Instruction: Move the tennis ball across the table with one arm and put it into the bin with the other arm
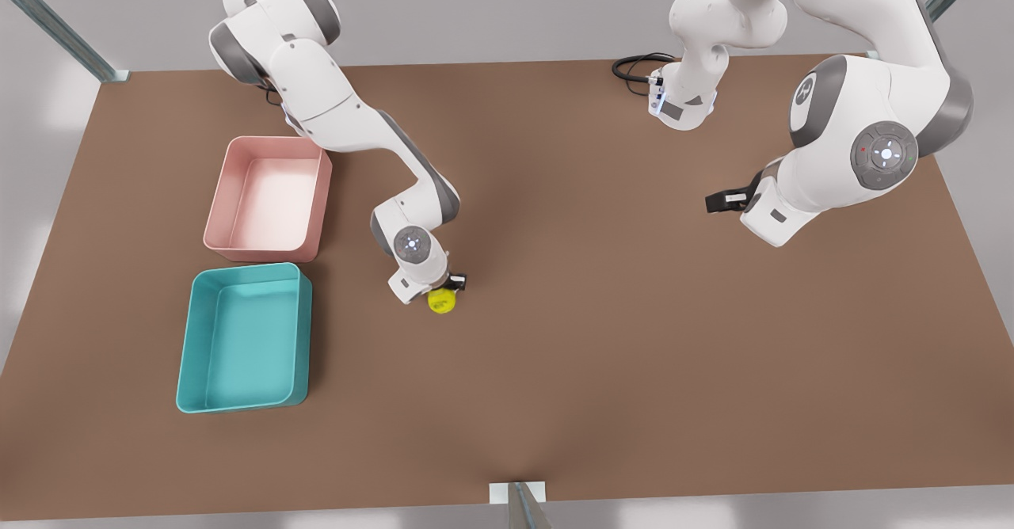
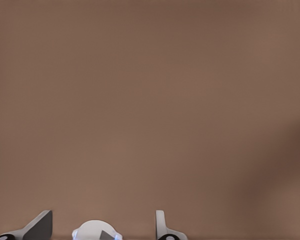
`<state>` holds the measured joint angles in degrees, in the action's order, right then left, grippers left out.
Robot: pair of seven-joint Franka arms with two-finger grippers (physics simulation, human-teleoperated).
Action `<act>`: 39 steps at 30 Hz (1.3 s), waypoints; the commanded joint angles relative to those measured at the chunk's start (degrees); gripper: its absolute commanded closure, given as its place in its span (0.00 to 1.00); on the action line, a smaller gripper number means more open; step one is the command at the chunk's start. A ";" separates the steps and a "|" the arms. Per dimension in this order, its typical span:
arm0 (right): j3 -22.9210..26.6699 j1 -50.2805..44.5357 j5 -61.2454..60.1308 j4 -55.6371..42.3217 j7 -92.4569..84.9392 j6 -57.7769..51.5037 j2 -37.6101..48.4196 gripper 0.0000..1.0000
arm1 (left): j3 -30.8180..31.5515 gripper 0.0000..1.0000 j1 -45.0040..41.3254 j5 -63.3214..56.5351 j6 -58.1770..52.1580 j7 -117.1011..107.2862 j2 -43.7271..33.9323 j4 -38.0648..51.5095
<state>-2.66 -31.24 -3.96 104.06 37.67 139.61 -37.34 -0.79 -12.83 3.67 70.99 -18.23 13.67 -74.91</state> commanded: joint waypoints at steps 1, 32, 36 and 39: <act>0.03 0.21 -0.09 -0.43 -0.23 0.57 -0.36 0.21 | 0.00 0.00 0.00 -0.07 0.38 -0.93 -0.04 0.02; 0.11 1.44 0.09 -6.59 -0.93 1.89 -5.20 0.20 | -0.08 0.00 0.79 -0.07 0.73 0.39 -0.04 0.02; 0.03 1.62 0.09 -6.59 -0.93 1.89 -5.20 0.22 | -0.08 0.00 0.79 -0.07 0.64 0.39 -0.04 0.02; 0.03 1.79 0.09 -6.59 -0.93 1.89 -5.20 0.23 | -0.08 0.00 0.79 -0.07 0.64 0.30 -0.04 0.02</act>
<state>-2.64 -29.49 -3.90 97.50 37.01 141.51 -42.57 -0.86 -12.04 3.63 71.67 -18.08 13.69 -74.91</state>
